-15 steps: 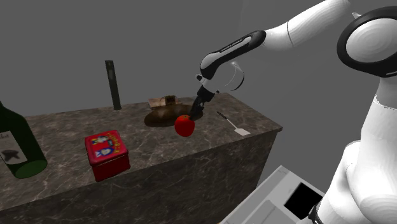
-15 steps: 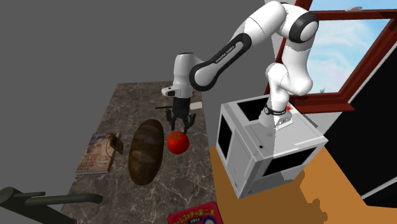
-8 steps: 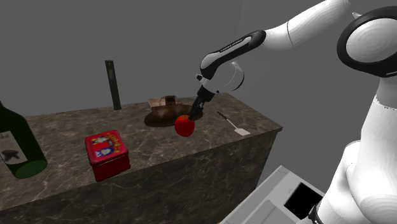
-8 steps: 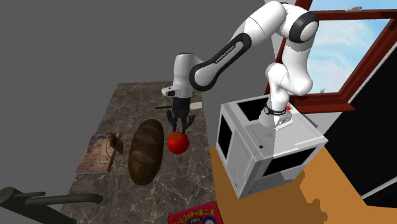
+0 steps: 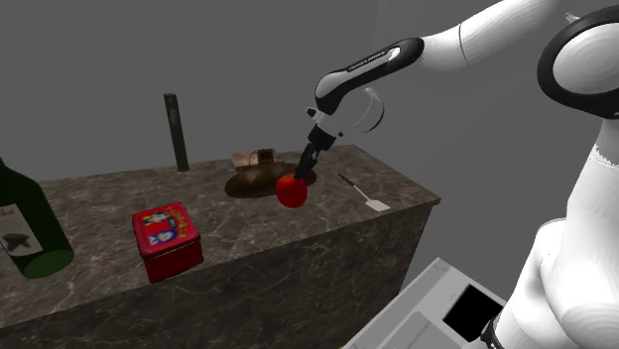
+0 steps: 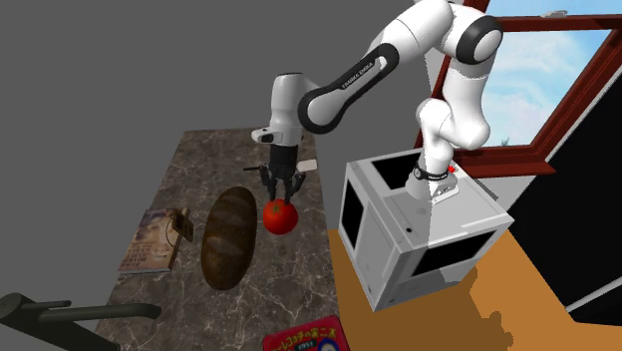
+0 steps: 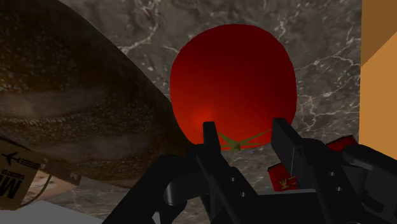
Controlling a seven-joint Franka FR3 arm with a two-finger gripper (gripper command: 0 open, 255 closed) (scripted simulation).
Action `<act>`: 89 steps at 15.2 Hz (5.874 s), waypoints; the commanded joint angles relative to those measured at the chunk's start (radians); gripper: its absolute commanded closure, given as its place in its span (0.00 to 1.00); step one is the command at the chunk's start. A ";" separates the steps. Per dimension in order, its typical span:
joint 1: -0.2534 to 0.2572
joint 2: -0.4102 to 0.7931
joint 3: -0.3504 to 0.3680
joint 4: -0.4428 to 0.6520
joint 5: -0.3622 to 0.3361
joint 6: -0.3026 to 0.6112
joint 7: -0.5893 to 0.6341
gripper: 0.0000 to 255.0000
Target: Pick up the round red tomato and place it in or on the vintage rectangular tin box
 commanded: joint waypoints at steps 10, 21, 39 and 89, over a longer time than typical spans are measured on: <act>0.002 -0.064 -0.012 0.066 -0.083 -0.106 0.094 1.00; 0.000 -0.103 -0.018 0.161 -0.142 -0.224 0.172 1.00; 0.134 -0.026 0.099 0.368 -0.233 -0.240 0.495 1.00; 0.324 0.327 0.202 0.605 -0.313 -0.036 0.779 0.00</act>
